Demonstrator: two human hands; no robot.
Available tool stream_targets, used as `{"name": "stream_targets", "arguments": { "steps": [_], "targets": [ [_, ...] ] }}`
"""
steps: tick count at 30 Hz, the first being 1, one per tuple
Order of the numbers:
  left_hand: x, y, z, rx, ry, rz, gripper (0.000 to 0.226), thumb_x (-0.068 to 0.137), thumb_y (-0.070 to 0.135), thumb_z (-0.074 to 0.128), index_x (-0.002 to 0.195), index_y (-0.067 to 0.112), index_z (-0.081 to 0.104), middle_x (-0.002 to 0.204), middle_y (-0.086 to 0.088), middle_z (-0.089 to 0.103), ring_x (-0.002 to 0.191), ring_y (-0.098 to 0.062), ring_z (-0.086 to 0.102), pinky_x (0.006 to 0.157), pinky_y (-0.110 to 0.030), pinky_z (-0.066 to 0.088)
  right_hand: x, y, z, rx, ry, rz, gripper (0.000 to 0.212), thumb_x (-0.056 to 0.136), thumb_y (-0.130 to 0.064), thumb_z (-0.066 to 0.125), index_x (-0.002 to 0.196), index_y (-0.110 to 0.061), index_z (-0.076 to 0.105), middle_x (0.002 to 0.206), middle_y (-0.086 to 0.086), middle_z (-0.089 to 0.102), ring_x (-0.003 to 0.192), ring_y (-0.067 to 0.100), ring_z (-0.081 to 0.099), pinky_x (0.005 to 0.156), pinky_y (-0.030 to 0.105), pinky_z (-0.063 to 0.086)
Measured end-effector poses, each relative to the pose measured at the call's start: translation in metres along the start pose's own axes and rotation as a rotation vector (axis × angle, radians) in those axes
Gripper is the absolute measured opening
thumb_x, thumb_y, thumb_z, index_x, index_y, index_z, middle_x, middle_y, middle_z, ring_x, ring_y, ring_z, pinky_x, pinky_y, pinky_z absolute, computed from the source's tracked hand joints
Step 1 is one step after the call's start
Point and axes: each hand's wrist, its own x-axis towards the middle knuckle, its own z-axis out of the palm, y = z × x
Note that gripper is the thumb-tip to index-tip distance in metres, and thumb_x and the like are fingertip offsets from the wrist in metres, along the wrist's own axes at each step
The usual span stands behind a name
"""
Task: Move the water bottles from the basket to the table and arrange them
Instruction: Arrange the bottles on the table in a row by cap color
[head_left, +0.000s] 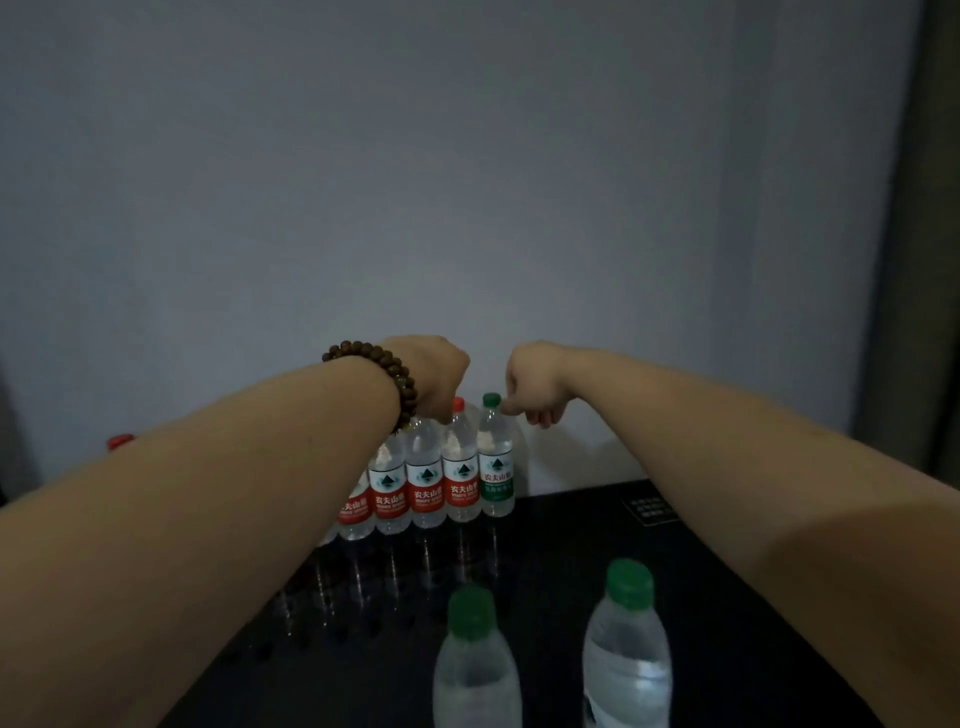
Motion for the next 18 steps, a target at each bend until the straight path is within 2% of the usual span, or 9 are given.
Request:
{"name": "stream_targets", "arguments": {
  "steps": [2,5,9,12,15,18],
  "targets": [
    [-0.030,0.006,-0.016,-0.034,-0.054,0.002,0.050,0.092,0.044,0.072,0.129,0.013,0.060,0.118,-0.004,0.066,0.102,-0.022,0.064,0.090,-0.038,0.056,-0.033,-0.014,-0.007,-0.007,-0.001,-0.005,0.038,0.102,-0.028,0.061,0.093,0.007,0.073,0.087,0.018,0.077,0.076,0.028,0.076,0.072,0.039,0.066],
    [-0.069,0.015,-0.034,-0.012,-0.113,0.003,0.046,0.093,0.048,0.071,0.116,0.009,0.067,0.096,0.000,0.067,0.091,-0.021,0.064,0.091,-0.039,0.056,-0.078,-0.032,-0.013,-0.032,-0.033,-0.001,0.035,0.102,-0.028,0.063,0.093,0.005,0.072,0.085,0.016,0.077,0.070,0.025,0.073,0.067,0.036,0.065],
    [-0.106,0.028,-0.040,0.007,-0.155,0.001,0.046,0.091,0.053,0.070,0.115,0.013,0.070,0.106,0.001,0.070,0.097,-0.020,0.066,0.090,-0.039,0.056,-0.132,-0.048,-0.012,-0.078,-0.067,0.019,0.033,0.102,-0.028,0.064,0.085,0.000,0.070,0.081,0.014,0.076,0.074,0.024,0.076,0.071,0.036,0.064],
    [-0.130,0.040,-0.041,-0.009,-0.158,0.001,0.040,0.094,0.051,0.067,0.110,0.015,0.072,0.097,0.003,0.073,0.088,-0.016,0.068,0.086,-0.037,0.057,-0.162,-0.054,-0.005,-0.126,-0.071,0.036,0.031,0.102,-0.028,0.064,0.083,-0.004,0.067,0.083,0.012,0.076,0.080,0.025,0.077,0.080,0.041,0.065],
    [-0.152,0.054,-0.039,-0.011,-0.166,0.010,0.034,0.100,0.043,0.062,0.106,0.011,0.070,0.083,0.003,0.068,0.072,-0.013,0.062,0.075,-0.033,0.054,-0.186,-0.057,0.005,-0.194,-0.110,0.070,0.029,0.102,-0.029,0.063,0.083,-0.007,0.063,0.091,0.014,0.074,0.085,0.028,0.076,0.087,0.046,0.063],
    [-0.169,0.071,-0.030,-0.039,-0.152,-0.004,0.032,0.104,0.043,0.055,0.107,0.011,0.061,0.078,0.001,0.057,0.066,-0.014,0.056,0.075,-0.033,0.049,-0.205,-0.061,0.018,-0.267,-0.094,0.098,0.030,0.102,-0.031,0.064,0.088,-0.004,0.063,0.091,0.014,0.072,0.082,0.027,0.074,0.082,0.042,0.063]
  ]
}}
